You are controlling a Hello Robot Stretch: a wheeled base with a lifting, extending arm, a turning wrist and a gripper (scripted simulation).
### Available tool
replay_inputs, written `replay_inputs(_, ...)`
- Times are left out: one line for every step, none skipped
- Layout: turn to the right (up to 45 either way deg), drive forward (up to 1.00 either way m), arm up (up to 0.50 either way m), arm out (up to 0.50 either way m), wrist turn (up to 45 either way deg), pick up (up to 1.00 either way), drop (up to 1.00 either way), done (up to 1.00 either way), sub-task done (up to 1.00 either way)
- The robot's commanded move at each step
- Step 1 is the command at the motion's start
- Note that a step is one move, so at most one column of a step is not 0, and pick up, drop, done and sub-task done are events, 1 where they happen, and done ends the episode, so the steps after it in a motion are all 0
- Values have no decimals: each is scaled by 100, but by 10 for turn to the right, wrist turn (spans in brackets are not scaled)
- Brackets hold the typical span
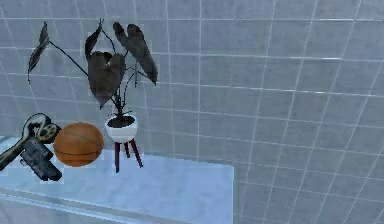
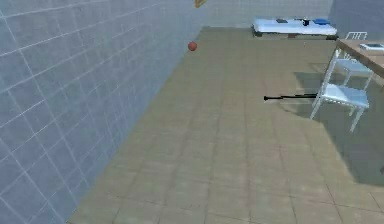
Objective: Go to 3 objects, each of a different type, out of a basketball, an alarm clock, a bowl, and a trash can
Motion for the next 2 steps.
replay_inputs(-300, 0, 0, 0, 0, 0, 0, 0, 0)
replay_inputs(0, 0, 0, 0, 0, 0, 0, 100, 0)
